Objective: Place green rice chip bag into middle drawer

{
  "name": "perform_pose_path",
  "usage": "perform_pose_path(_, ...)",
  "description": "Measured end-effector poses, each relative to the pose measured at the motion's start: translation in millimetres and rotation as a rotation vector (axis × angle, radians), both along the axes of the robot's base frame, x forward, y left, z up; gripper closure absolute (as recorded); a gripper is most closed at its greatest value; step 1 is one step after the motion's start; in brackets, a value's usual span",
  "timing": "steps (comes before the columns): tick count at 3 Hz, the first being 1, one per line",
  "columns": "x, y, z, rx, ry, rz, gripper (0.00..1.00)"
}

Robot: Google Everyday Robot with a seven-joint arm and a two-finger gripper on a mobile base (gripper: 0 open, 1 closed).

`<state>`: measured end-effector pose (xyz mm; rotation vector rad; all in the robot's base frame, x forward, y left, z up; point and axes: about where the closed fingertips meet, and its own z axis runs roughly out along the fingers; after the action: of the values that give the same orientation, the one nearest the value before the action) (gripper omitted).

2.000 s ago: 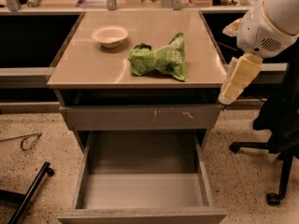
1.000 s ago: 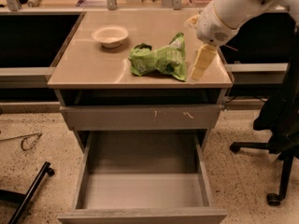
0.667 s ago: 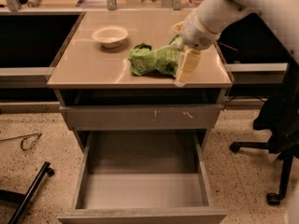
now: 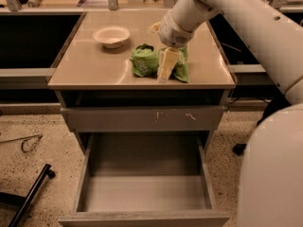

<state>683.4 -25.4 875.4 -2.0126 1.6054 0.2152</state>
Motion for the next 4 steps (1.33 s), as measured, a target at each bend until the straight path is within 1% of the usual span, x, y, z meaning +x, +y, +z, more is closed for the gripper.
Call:
perform_pose_path(1,21,5,-17,-0.034,0.016,-0.007,0.00)
perform_pose_path(2,38,-14,-39,-0.057,0.052,-0.058,0.00)
perform_pose_path(3,39,-15,-41,-0.058,0.053,-0.061,0.18)
perform_pose_path(4,39,-15,-41,-0.058,0.053,-0.061,0.42)
